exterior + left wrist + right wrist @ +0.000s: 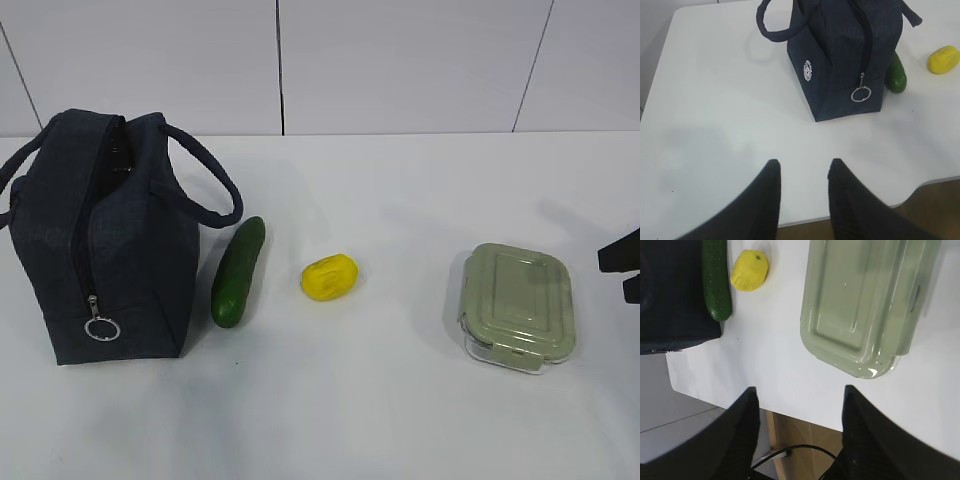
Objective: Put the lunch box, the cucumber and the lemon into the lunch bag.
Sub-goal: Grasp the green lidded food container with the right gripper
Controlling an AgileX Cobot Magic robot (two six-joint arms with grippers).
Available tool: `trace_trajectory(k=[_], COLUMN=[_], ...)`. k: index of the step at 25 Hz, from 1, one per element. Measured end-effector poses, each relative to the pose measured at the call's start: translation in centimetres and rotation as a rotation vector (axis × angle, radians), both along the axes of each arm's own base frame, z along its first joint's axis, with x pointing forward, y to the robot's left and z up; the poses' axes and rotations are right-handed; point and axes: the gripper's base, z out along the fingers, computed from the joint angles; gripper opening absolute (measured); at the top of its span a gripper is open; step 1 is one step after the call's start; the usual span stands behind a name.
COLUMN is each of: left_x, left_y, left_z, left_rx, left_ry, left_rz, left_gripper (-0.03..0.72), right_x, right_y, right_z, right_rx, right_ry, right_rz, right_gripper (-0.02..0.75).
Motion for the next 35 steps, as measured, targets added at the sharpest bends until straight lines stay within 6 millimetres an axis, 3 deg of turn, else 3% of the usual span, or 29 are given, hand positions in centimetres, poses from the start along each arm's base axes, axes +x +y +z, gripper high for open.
trace_trajectory(k=[4,8,11,16,23,35], left_x=[0.0,0.0,0.0,0.0,0.0,0.0], left_y=[0.0,0.0,0.0,0.0,0.0,0.0], left_z=[0.0,0.0,0.0,0.0,0.0,0.0], left_rx=[0.000,0.000,0.000,0.000,0.004,0.004], left_ry=[0.000,0.000,0.000,0.000,0.000,0.000], left_rz=[0.000,0.000,0.000,0.000,0.002,0.002], left_gripper=[0.240,0.241,0.241,0.241,0.241,0.241], right_x=[0.3,0.4,0.5,0.8,1.6,2.7], right_y=[-0.2,-0.4,-0.5,-0.7,-0.9,-1.2], right_z=[-0.1,-0.2,-0.2,-0.6,-3.5,-5.8], right_rx=[-0.023,-0.038,-0.049,-0.071,-0.006,0.043], right_ry=[-0.014,-0.021,-0.029,-0.042,0.042,0.063], right_rz=[-0.029,-0.044,-0.050,-0.056,-0.028,-0.069], right_gripper=[0.421,0.544,0.589,0.587,0.587,0.586])
